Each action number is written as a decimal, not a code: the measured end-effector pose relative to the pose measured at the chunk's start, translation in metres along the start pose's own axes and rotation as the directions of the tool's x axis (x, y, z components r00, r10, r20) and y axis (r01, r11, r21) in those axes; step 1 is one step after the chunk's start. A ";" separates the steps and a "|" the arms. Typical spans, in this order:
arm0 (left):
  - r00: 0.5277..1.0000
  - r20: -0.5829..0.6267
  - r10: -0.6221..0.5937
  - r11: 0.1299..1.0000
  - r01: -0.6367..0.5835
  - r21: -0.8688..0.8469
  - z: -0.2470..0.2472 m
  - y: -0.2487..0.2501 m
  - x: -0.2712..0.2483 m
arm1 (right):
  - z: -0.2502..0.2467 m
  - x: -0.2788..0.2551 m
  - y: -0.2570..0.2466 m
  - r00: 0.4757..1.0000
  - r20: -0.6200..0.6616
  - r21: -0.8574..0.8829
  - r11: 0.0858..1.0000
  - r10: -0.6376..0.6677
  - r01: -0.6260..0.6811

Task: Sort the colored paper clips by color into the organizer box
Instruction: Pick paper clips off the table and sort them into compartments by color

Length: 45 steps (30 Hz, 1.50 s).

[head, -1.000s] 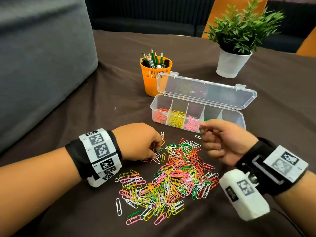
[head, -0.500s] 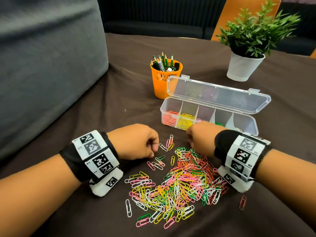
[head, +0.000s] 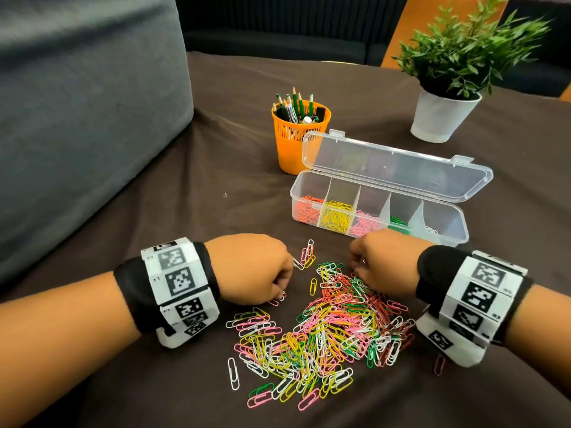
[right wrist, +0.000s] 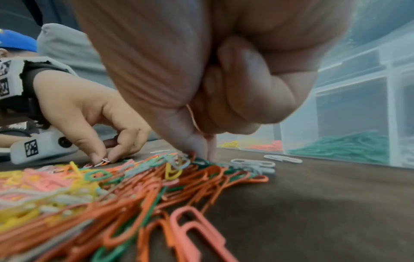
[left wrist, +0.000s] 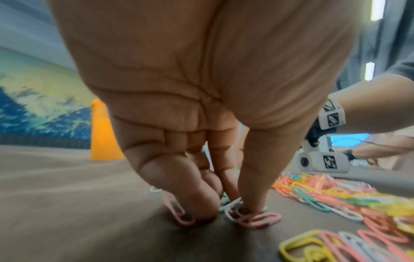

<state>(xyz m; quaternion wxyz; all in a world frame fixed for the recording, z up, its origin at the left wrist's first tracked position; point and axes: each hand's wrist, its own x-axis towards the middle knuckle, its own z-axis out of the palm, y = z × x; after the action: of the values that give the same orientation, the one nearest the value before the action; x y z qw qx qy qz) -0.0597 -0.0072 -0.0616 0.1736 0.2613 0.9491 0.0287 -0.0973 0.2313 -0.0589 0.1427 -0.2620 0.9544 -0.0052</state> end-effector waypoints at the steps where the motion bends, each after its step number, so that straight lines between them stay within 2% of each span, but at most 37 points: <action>1: 1.000 0.005 -0.017 1.000 0.017 -0.022 -0.002 -0.003 -0.002 | 0.000 0.000 0.002 1.000 0.010 0.012 1.000 0.004 -0.004; 8: 0.984 -0.039 -0.171 0.971 0.162 -0.176 -0.010 -0.023 -0.007 | -0.007 0.000 0.009 0.998 0.062 0.073 0.997 -0.003 -0.002; 10: 0.981 -0.069 -0.183 0.975 0.173 -0.137 -0.011 -0.027 -0.007 | -0.009 -0.001 0.013 1.000 0.018 0.180 0.984 0.005 -0.008; 11: 0.980 -0.082 -0.180 0.979 0.170 -0.111 -0.012 -0.028 -0.007 | -0.011 -0.002 0.014 1.000 0.005 0.302 0.953 0.031 -0.031; 12: 0.981 -0.090 -0.174 0.982 0.167 -0.087 -0.012 -0.029 -0.008 | -0.013 -0.004 0.015 0.998 0.021 0.489 0.870 0.065 -0.067; 13: 0.981 -0.095 -0.171 0.984 0.165 -0.068 -0.012 -0.030 -0.008 | -0.014 -0.007 0.015 0.995 0.061 0.698 0.709 0.084 -0.103; 14: 0.980 -0.097 -0.173 0.984 0.168 -0.055 -0.013 -0.029 -0.008 | -0.016 -0.009 0.016 0.990 0.112 0.861 0.490 0.085 -0.140; 16: 0.980 -0.090 -0.179 0.984 0.176 -0.034 -0.012 -0.028 -0.009 | -0.018 -0.011 0.018 0.977 0.208 0.976 0.047 0.051 -0.211; 17: 0.981 -0.076 -0.177 0.984 0.176 -0.021 -0.010 -0.027 -0.009 | -0.020 -0.011 0.017 0.971 0.237 0.966 -0.112 0.019 -0.234; 18: 0.982 -0.061 -0.177 0.984 0.177 -0.006 -0.009 -0.026 -0.008 | -0.021 -0.011 0.016 0.969 0.245 0.944 -0.226 -0.007 -0.240; 19: 0.982 -0.056 -0.180 0.984 0.180 0.002 -0.007 -0.025 -0.008 | -0.022 -0.010 0.014 0.970 0.240 0.927 -0.293 -0.020 -0.235; 20: 0.981 -0.061 -0.187 0.982 0.187 0.000 -0.006 -0.025 -0.008 | -0.021 -0.008 0.012 0.973 0.232 0.921 -0.318 -0.019 -0.226; 22: 0.975 -0.081 -0.206 0.978 0.205 -0.023 -0.006 -0.027 -0.009 | -0.018 -0.003 0.005 0.972 0.234 0.940 -0.257 0.011 -0.224; 24: 0.970 -0.079 -0.229 0.973 0.225 -0.051 -0.008 -0.029 -0.009 | -0.013 0.005 -0.005 0.969 0.235 0.970 -0.086 0.072 -0.229; 25: 0.970 -0.072 -0.233 0.972 0.229 -0.060 -0.008 -0.031 -0.010 | -0.012 0.010 -0.011 0.972 0.212 0.975 0.037 0.105 -0.217; 26: 0.970 -0.065 -0.233 0.972 0.229 -0.061 -0.008 -0.032 -0.010 | -0.012 0.015 -0.017 0.977 0.169 0.961 0.199 0.129 -0.192; 27: 0.971 -0.062 -0.232 0.972 0.229 -0.057 -0.008 -0.034 -0.010 | -0.011 0.020 -0.023 0.984 0.104 0.904 0.398 0.142 -0.153; 28: 0.969 -0.060 -0.238 0.970 0.235 -0.055 -0.008 -0.035 -0.010 | -0.011 0.024 -0.027 0.991 0.027 0.794 0.600 0.130 -0.100; 29: 0.968 -0.059 -0.243 0.969 0.240 -0.055 -0.007 -0.035 -0.010 | -0.009 0.029 -0.031 0.994 -0.051 0.645 0.763 0.095 -0.040; 30: 0.968 -0.059 -0.244 0.969 0.242 -0.048 -0.007 -0.036 -0.010 | -0.009 0.033 -0.033 0.994 -0.100 0.499 0.867 0.049 0.007; 31: 0.969 -0.060 -0.238 0.971 0.236 -0.036 -0.007 -0.036 -0.010 | -0.009 0.037 -0.036 0.994 -0.113 0.376 0.926 0.009 0.034; 33: 0.972 -0.061 -0.226 0.974 0.226 -0.009 -0.007 -0.036 -0.010 | -0.013 0.042 -0.043 0.997 -0.060 0.203 0.977 -0.046 0.057; 36: 0.977 -0.049 -0.210 0.978 0.209 -0.014 -0.008 -0.039 -0.011 | -0.018 0.050 -0.047 0.995 0.068 0.040 0.997 -0.073 0.070; 38: 0.978 -0.037 -0.203 0.978 0.201 -0.059 -0.008 -0.043 -0.012 | -0.020 0.051 -0.047 0.996 0.027 -0.006 0.996 -0.085 0.085; 42: 0.986 -0.029 -0.164 0.982 0.160 -0.103 -0.007 -0.049 -0.015 | -0.018 0.045 -0.041 0.998 0.011 0.001 0.998 -0.068 0.068; 45: 0.990 -0.015 -0.142 0.983 0.139 -0.118 -0.006 -0.053 -0.019 | -0.019 0.040 -0.032 0.999 -0.025 0.188 0.982 -0.032 0.036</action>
<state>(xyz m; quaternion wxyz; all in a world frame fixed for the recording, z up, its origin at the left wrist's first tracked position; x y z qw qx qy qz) -0.0727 -0.0623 -0.0582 0.1792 0.1828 0.9638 0.0750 -0.1190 0.1826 -0.0490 0.1561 -0.2636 0.9466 -0.1007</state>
